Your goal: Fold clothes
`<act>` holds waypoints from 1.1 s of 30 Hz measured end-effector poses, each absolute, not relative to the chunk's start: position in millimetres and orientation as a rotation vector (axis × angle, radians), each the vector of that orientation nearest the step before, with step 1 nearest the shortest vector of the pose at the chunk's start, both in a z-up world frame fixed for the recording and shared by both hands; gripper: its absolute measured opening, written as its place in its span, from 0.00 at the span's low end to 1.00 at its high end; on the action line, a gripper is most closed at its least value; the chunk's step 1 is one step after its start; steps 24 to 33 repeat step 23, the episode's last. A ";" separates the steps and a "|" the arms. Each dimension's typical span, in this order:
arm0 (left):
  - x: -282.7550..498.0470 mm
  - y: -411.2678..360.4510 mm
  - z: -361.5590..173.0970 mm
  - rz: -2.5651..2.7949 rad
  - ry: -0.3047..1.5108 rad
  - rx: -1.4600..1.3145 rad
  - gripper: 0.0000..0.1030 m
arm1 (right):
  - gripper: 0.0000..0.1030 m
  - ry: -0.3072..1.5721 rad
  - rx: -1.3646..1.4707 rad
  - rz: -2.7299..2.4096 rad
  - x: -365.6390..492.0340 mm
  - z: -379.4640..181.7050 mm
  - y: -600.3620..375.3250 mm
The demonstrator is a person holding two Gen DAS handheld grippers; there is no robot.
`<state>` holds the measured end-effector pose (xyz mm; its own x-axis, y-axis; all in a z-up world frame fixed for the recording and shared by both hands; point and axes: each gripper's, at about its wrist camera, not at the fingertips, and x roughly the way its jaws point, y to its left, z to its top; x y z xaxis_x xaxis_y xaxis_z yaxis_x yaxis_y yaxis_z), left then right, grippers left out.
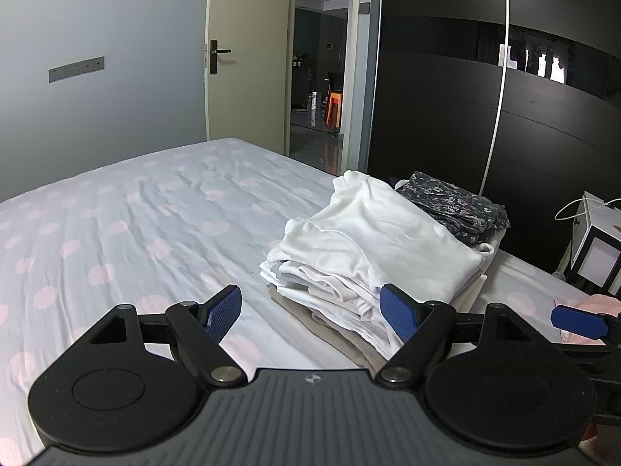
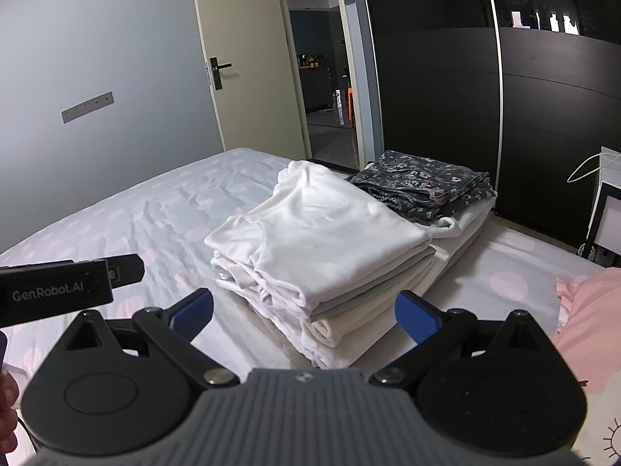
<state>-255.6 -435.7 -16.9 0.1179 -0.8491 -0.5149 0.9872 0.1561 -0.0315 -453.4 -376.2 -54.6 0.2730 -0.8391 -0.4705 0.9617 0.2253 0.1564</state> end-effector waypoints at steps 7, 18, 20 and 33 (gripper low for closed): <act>-256.9 -436.0 -19.0 -1.388 0.470 0.369 0.76 | 0.98 0.315 0.468 -1.266 -453.2 -54.9 -376.6; -258.8 -439.7 -19.0 -1.385 0.467 0.384 0.76 | 0.98 0.310 0.475 -1.268 -453.9 -54.5 -377.8; -258.7 -439.8 -19.4 -1.383 0.471 0.385 0.76 | 0.98 0.311 0.477 -1.266 -453.6 -54.6 -377.7; -258.3 -440.2 -20.0 -1.381 0.468 0.384 0.76 | 0.98 0.311 0.483 -1.261 -453.0 -54.9 -377.7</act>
